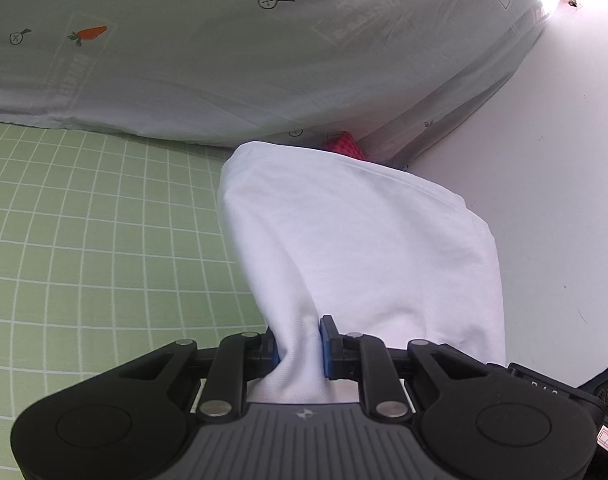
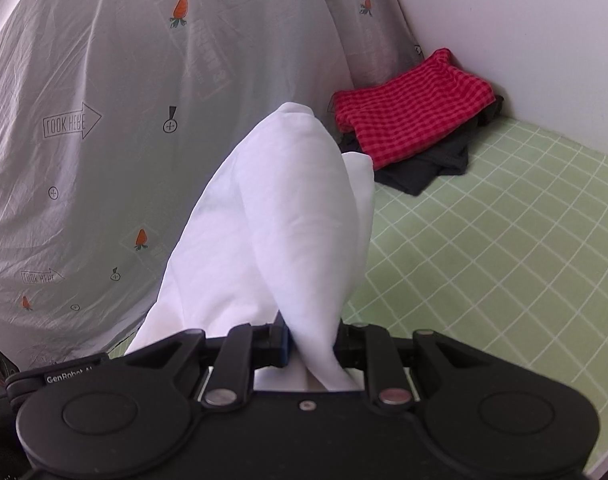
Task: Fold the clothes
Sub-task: 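Carry the bundle with both grippers onto the red checked cloth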
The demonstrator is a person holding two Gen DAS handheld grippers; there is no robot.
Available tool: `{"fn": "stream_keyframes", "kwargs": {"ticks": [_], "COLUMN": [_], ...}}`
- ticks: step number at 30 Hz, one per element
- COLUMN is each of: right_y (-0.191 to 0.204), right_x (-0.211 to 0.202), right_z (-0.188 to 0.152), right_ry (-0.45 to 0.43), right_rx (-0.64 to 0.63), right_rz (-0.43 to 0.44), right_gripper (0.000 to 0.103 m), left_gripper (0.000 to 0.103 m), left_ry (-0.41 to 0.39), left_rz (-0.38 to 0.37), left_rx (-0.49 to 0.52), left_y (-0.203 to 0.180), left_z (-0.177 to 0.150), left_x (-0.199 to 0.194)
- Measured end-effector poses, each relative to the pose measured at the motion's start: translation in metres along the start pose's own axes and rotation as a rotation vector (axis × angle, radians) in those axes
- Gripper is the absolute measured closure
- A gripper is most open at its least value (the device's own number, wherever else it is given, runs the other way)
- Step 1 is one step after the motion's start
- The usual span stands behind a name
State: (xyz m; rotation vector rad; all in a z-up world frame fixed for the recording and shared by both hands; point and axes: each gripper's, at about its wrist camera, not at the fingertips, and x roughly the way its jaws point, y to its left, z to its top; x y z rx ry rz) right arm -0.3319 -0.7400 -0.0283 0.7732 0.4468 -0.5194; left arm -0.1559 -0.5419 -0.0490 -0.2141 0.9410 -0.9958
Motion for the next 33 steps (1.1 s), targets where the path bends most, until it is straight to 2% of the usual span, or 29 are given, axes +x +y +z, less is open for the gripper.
{"fn": "stream_keyframes", "kwargs": {"ticks": [3,6,12,17,20,21,22,24,25,28,30,33], "right_y": [-0.046,-0.078,-0.115,-0.126,-0.130,-0.132,-0.134,-0.137,-0.136,-0.130,-0.128,-0.129], "right_x": [0.005,0.010,0.030,0.067,0.101,0.118,0.137,0.183,0.204,0.242,0.247,0.257], "right_z": [0.044,0.091,0.195,0.266,0.301,0.311,0.318,0.322,0.320,0.301,0.289,0.288], "right_ry": [0.003,-0.007,-0.039,-0.115,-0.159,-0.167,-0.172,-0.172,-0.166,-0.190,-0.247,-0.280], "right_rx": [0.016,-0.023,-0.124,-0.218,-0.278,-0.296,-0.316,-0.393,-0.440,-0.587,-0.634,-0.640], "right_rz": [0.058,0.091,0.097,0.088,0.063,0.043,0.016,-0.094,-0.178,-0.371,-0.394,-0.297], "right_gripper": [0.085,0.085,0.085,0.085,0.085,0.085,0.082,0.073,0.063,0.062,0.055,0.057], "left_gripper": [0.084,0.084,0.084,0.084,0.083,0.079,0.071,0.070,0.069,0.063,0.056,0.053], "left_ry": [-0.051,-0.102,-0.162,-0.212,-0.235,-0.221,-0.199,-0.136,-0.101,-0.090,-0.091,-0.087], "left_rz": [0.004,0.009,-0.012,-0.045,-0.023,0.006,0.045,0.131,0.168,0.220,0.242,0.260], "left_rx": [-0.022,-0.043,-0.050,-0.021,0.009,0.032,0.062,0.065,0.046,0.015,0.032,0.058], "left_y": [-0.039,-0.078,-0.138,-0.161,-0.163,-0.161,-0.158,-0.145,-0.135,-0.111,-0.105,-0.101], "left_z": [0.003,0.006,0.047,0.101,0.133,0.140,0.147,0.154,0.155,0.149,0.145,0.146], "left_x": [0.030,0.061,0.130,0.195,0.245,0.266,0.287,0.324,0.339,0.356,0.359,0.364]}}
